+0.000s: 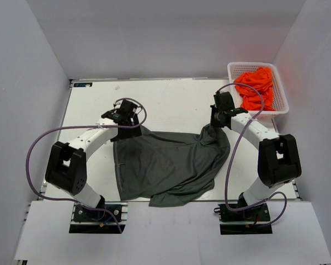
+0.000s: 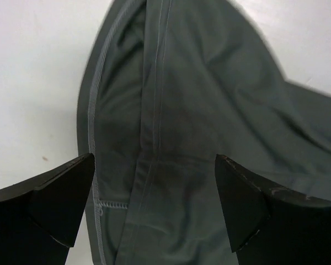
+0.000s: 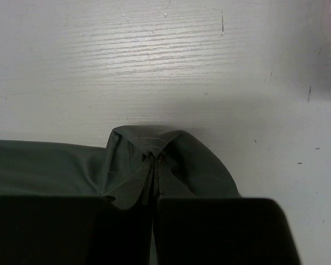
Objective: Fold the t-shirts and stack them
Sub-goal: Flatten the tshirt out
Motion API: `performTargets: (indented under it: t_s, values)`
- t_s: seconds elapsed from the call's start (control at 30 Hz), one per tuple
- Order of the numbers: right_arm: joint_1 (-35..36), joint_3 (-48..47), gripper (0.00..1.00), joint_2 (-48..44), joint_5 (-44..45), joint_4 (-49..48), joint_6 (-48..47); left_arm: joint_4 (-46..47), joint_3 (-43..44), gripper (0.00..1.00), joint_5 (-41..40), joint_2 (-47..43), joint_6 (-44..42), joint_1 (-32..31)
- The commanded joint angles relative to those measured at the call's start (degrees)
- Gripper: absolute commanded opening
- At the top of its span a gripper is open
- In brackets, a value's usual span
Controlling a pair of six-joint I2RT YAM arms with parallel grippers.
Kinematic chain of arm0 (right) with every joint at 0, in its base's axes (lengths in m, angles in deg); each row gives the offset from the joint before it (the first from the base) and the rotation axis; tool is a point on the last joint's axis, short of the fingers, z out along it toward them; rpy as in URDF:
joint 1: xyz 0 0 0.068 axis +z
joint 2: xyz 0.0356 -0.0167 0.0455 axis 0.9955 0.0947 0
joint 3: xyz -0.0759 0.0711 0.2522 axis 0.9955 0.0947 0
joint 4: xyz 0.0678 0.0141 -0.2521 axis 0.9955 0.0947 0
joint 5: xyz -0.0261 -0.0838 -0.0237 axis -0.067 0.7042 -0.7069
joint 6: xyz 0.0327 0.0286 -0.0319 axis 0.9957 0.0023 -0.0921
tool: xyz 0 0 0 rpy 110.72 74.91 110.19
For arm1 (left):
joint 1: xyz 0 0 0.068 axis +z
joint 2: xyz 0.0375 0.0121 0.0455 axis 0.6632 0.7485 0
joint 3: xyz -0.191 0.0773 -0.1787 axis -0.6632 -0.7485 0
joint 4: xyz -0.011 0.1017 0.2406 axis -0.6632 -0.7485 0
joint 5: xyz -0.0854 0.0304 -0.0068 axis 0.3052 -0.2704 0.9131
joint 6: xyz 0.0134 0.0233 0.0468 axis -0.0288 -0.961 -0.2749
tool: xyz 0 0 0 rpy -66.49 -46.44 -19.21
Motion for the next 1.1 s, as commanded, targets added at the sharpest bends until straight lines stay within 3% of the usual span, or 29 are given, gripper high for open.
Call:
performTargets:
  t_s: [0.0, 0.4, 0.67, 1.07]
  values:
    - [-0.4, -2.64, 0.0, 0.18, 1.33, 0.95, 0.32, 1.34, -6.27, 1.0, 4.37, -2.29, 4.0, 0.06]
    - [-0.4, -4.22, 0.0, 1.85, 1.86, 4.2, -0.39, 16.62, -18.67, 0.8, 8.41, -7.12, 5.06, 1.81]
    - [-0.66, -5.71, 0.0, 2.2, 2.65, 5.69, -0.21, 18.49, -21.84, 0.61, 11.05, -6.61, 4.54, 4.18]
    - [-0.66, -6.77, 0.0, 1.93, 3.35, 7.28, 0.4, 20.51, -23.17, 0.41, 14.48, -7.21, 4.01, 5.24]
